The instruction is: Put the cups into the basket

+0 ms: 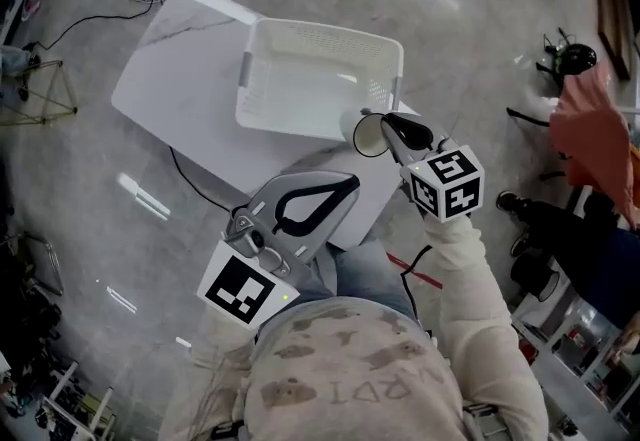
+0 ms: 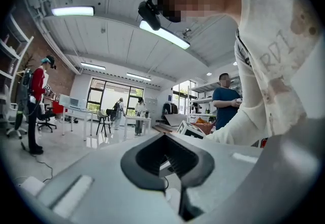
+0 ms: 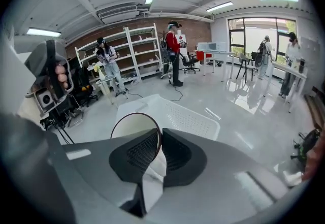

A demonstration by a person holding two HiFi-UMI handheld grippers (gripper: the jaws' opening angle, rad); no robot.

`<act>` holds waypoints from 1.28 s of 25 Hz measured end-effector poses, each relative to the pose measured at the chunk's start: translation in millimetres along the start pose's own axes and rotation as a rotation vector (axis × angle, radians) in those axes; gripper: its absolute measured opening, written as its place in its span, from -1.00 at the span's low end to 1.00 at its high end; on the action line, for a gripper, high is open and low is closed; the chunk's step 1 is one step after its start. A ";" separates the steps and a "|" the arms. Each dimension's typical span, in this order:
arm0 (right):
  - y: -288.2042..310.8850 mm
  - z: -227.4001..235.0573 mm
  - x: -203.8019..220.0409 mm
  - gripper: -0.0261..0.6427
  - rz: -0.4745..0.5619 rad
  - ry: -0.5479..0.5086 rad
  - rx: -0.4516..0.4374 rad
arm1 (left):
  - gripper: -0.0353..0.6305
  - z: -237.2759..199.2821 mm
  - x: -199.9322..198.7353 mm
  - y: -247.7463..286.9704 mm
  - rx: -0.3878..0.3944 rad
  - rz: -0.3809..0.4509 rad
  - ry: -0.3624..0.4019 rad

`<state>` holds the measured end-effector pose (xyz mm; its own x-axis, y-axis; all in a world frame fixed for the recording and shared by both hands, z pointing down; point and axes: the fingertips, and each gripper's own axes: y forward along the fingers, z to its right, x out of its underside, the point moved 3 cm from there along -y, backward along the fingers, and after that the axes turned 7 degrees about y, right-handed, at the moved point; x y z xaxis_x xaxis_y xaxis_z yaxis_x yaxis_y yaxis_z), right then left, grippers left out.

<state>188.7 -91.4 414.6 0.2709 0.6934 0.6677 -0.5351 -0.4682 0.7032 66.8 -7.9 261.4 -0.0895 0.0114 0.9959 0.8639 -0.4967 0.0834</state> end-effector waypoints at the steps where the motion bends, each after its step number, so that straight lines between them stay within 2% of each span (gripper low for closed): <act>1: 15.3 -1.2 -6.2 -0.78 -0.009 -0.005 -0.011 | -0.89 -6.6 0.2 -5.2 -0.015 -0.001 0.005; 4: 67.4 -4.8 -18.4 -0.78 -0.057 -0.012 -0.042 | -0.89 -30.0 3.1 -20.1 -0.051 -0.004 0.008; 8: 138.0 -5.4 -20.0 -0.77 -0.135 -0.050 -0.040 | -0.89 -60.3 16.3 -37.6 -0.069 0.009 0.001; 13: 210.1 -9.4 5.0 -0.77 -0.247 -0.091 -0.047 | -0.89 -83.7 47.2 -58.2 -0.085 0.010 -0.028; 16: 240.5 -2.8 19.3 -0.77 -0.296 -0.123 -0.049 | -0.89 -92.9 65.2 -61.8 -0.101 0.021 -0.020; 20: 274.5 3.4 36.2 -0.77 -0.364 -0.182 -0.060 | -0.89 -98.7 92.5 -72.4 -0.126 0.001 -0.041; 26: 308.2 5.6 61.2 -0.76 -0.426 -0.206 -0.088 | -0.89 -98.8 116.7 -84.3 -0.159 -0.005 -0.098; 32: 314.1 8.8 63.0 -0.76 -0.414 -0.204 -0.102 | -0.89 -103.4 122.9 -89.9 -0.179 -0.010 -0.114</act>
<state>44.7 -199.6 679.7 0.6244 0.6837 0.3776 -0.4222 -0.1113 0.8996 -73.1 -51.6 372.8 -0.0320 0.1099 0.9934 0.7602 -0.6426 0.0955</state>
